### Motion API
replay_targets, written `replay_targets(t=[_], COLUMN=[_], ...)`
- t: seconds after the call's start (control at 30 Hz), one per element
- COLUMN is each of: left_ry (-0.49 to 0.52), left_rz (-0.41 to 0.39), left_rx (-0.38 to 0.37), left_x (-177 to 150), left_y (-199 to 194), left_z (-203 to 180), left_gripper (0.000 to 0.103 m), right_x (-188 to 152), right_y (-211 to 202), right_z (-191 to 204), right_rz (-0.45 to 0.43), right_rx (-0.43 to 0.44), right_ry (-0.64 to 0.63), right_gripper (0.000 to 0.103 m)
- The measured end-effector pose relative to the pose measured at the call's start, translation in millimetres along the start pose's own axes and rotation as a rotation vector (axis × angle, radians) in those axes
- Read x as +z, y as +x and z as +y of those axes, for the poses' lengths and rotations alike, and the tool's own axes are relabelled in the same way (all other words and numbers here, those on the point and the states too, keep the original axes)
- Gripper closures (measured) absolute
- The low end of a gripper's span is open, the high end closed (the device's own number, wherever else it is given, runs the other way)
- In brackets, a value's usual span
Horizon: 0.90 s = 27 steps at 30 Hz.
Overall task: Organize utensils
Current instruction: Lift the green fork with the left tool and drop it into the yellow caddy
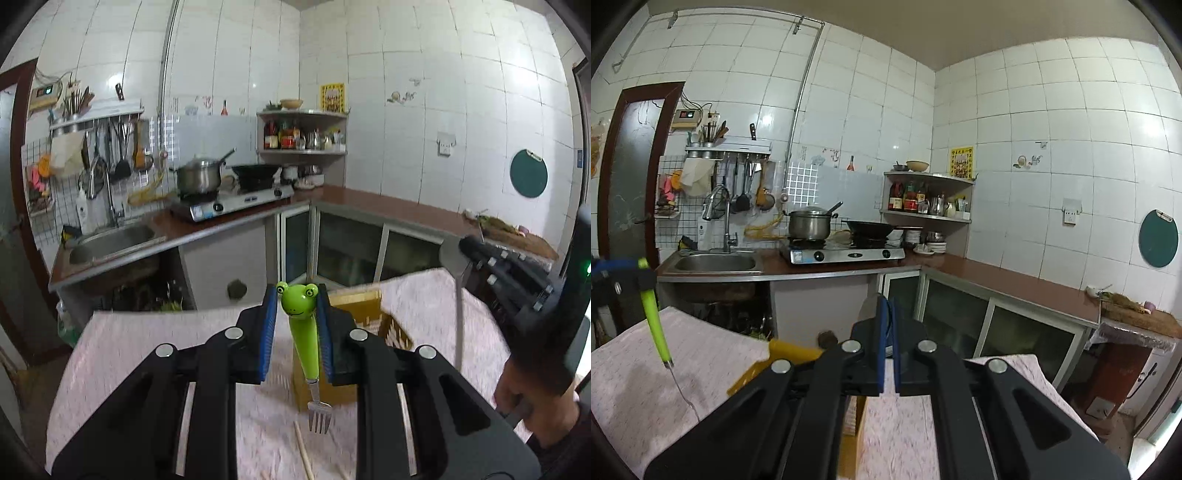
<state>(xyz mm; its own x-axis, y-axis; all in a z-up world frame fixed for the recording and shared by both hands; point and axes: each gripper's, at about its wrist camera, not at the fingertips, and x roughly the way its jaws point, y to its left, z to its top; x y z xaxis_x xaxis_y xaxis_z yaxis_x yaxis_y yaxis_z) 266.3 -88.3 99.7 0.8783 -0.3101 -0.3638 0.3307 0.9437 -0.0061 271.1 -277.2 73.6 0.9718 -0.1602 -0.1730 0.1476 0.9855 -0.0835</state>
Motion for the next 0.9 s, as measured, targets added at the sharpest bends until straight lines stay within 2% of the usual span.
replay_targets(t=[0.2,0.37,0.67,0.9], left_ry=[-0.007,-0.010,-0.019,0.005], left_rz=[-0.030,-0.022,0.025,0.115], left_rx=[-0.015,-0.025,-0.047,-0.045], left_x=[42,53,30,-3], left_y=[30,55,91,114], left_z=[0,0,5,1], left_gripper=[0.083,0.083,0.083,0.080], right_x=[5,0,-30,-59], right_y=[49,85,116,117], right_z=[3,2,6,11], right_rz=[0.005,0.021,0.059,0.126], right_rx=[-0.039,-0.063,-0.060,-0.009], right_ry=[0.003,0.003,0.001,-0.017], right_gripper=[0.100,0.100,0.100,0.097])
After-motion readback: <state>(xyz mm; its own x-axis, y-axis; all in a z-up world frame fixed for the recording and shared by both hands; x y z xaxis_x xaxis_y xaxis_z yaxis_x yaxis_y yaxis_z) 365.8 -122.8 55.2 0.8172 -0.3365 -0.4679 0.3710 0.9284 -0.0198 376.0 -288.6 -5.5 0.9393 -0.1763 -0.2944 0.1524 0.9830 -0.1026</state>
